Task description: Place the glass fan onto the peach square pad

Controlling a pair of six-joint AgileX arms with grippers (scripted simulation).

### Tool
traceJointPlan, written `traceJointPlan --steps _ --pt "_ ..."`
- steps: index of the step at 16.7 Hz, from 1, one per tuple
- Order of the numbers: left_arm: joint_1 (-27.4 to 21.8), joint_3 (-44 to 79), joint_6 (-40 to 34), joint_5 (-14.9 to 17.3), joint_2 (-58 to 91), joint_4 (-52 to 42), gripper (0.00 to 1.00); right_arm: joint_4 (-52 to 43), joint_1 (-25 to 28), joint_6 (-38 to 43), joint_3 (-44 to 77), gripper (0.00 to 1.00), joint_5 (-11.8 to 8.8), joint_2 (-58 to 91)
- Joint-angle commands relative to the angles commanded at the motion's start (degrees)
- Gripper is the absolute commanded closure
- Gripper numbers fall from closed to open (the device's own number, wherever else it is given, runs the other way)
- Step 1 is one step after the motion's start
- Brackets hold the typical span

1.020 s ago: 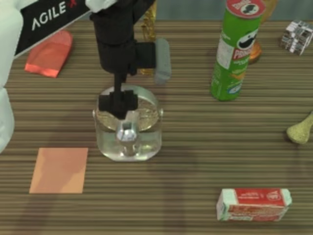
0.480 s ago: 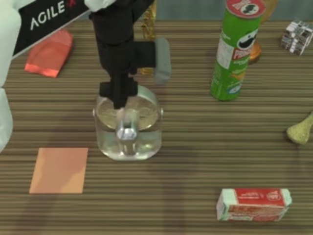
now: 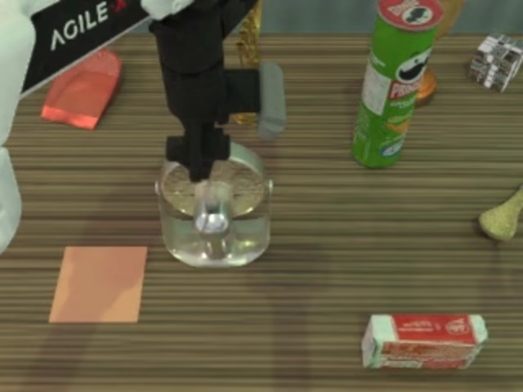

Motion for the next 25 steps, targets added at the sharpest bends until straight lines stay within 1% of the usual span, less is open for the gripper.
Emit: traceJointPlan --steps 5,12,18,20,22,25 --pt "0.2 0.9 0.0 0.0 0.1 -1.0 1.00 0.0 0.0 0.0 0.0 0.00 0.0 0.0" --pt "1.0 15.0 0.0 0.0 2.3 -12.5 1.00 0.0 0.0 0.0 0.0 0.00 0.0 0.0" --pt "0.8 15.3 -0.5 -0.1 2.1 -13.2 1.00 0.0 0.0 0.0 0.0 0.00 0.0 0.0" --pt "0.9 14.4 -3.3 -0.6 1.8 -14.0 1.00 0.0 0.0 0.0 0.0 0.00 0.0 0.0" --pt "1.1 12.8 -8.5 -1.5 1.3 -15.3 1.00 0.0 0.0 0.0 0.0 0.00 0.0 0.0" --pt "1.9 9.3 -21.0 -3.0 -0.4 -17.3 1.00 0.0 0.0 0.0 0.0 0.00 0.0 0.0"
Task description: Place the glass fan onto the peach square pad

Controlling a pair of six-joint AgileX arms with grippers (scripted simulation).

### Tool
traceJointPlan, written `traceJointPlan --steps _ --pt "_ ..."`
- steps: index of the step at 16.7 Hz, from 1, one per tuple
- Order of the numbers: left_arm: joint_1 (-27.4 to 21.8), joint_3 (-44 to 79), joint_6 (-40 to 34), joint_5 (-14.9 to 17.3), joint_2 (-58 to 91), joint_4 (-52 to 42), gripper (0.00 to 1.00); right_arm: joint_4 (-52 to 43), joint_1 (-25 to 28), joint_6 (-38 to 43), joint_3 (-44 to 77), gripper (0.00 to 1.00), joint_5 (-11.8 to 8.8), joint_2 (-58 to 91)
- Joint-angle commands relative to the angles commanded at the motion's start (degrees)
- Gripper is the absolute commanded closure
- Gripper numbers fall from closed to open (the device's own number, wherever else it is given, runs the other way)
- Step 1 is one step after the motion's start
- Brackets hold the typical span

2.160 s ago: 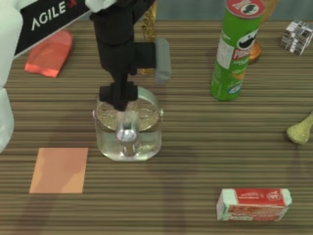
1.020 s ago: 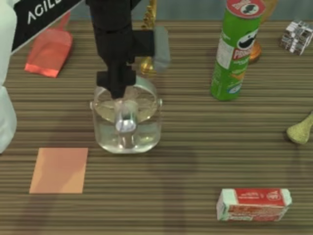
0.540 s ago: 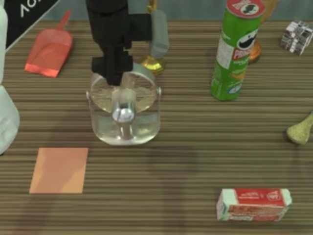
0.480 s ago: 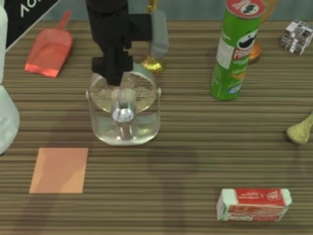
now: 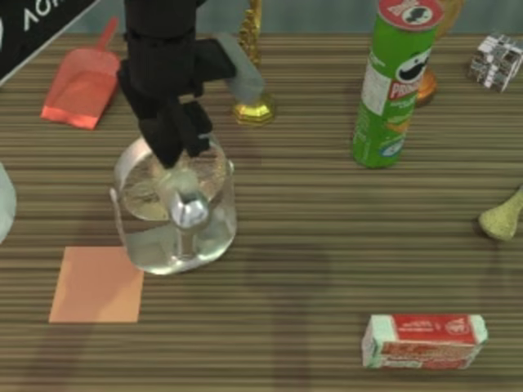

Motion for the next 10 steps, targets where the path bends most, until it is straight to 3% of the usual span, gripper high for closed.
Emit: traceJointPlan --steps 4,10 --pt "1.6 -6.4 -24.9 -1.9 -4.6 -1.2 1.00 0.0 0.0 0.0 0.0 0.00 0.0 0.0" --pt "4.4 -17.8 -73.1 -2.7 -15.2 2.2 1.00 0.0 0.0 0.0 0.0 0.00 0.0 0.0"
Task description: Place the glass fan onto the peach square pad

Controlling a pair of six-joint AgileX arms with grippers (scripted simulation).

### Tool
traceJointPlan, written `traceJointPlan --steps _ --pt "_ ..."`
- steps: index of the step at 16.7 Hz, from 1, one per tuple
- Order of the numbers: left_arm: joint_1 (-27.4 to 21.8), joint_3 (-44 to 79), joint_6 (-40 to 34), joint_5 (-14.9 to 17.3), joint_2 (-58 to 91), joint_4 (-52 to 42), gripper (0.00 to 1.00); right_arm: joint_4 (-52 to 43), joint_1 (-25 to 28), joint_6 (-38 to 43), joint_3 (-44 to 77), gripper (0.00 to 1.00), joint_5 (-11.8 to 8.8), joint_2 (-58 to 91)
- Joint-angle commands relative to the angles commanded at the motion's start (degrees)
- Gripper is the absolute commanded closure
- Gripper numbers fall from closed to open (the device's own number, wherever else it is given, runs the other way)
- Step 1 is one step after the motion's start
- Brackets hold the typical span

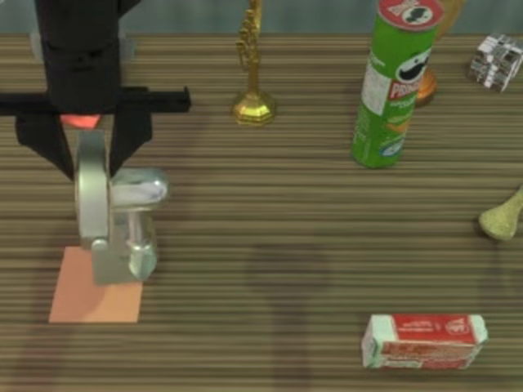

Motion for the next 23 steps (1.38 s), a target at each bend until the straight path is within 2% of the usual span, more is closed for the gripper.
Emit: traceJointPlan --steps 3,6,9,11,15,23 --pt "1.5 -6.2 -23.2 0.8 -5.2 3.1 1.00 0.0 0.0 0.0 0.0 0.00 0.0 0.0" --pt "2.9 -12.6 -42.6 2.1 -9.8 6.5 1.00 0.0 0.0 0.0 0.0 0.00 0.0 0.0" --pt "4.3 -18.8 -57.7 3.7 -13.7 10.1 1.00 0.0 0.0 0.0 0.0 0.00 0.0 0.0" --pt "5.1 -22.1 -65.1 4.8 -15.8 12.3 1.00 0.0 0.0 0.0 0.0 0.00 0.0 0.0" --pt "6.0 -25.8 -72.6 6.1 -18.2 15.0 1.00 0.0 0.0 0.0 0.0 0.00 0.0 0.0" --pt "6.3 -28.0 -73.1 6.1 -17.9 17.2 1.00 0.0 0.0 0.0 0.0 0.00 0.0 0.0"
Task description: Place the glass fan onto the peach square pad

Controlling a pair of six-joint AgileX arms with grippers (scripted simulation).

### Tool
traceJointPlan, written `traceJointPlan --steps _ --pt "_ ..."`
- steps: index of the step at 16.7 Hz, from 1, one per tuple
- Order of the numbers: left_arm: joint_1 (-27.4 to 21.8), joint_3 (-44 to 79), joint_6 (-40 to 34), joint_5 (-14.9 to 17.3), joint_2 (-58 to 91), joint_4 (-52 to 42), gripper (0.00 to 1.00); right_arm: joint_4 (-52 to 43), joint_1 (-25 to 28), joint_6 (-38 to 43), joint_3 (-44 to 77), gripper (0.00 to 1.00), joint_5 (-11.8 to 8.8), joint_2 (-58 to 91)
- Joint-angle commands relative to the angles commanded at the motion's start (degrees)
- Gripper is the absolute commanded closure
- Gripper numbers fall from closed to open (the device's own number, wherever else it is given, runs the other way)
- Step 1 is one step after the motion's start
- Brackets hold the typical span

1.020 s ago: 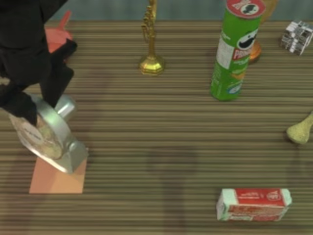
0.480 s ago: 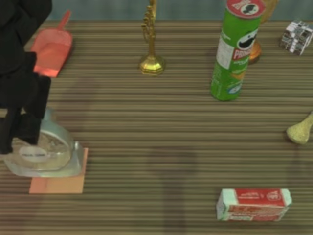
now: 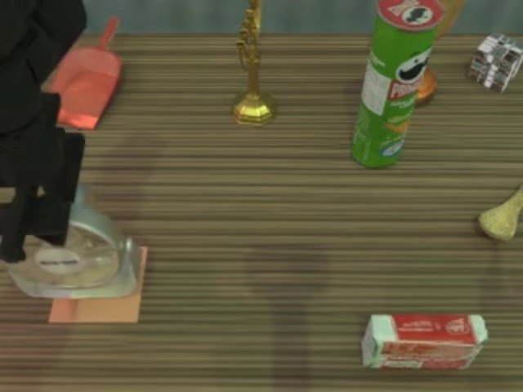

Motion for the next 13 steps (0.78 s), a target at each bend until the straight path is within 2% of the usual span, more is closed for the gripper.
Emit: traceJointPlan --steps 4,8,13 --pt "0.2 -4.8 0.6 0.0 0.4 5.5 1.00 0.0 0.0 0.0 0.0 0.00 0.0 0.0" --pt "0.2 -5.1 0.6 0.0 0.4 5.8 1.00 0.0 0.0 0.0 0.0 0.00 0.0 0.0" --pt "0.2 -5.1 0.6 0.0 0.4 5.8 0.62 0.0 0.0 0.0 0.0 0.00 0.0 0.0"
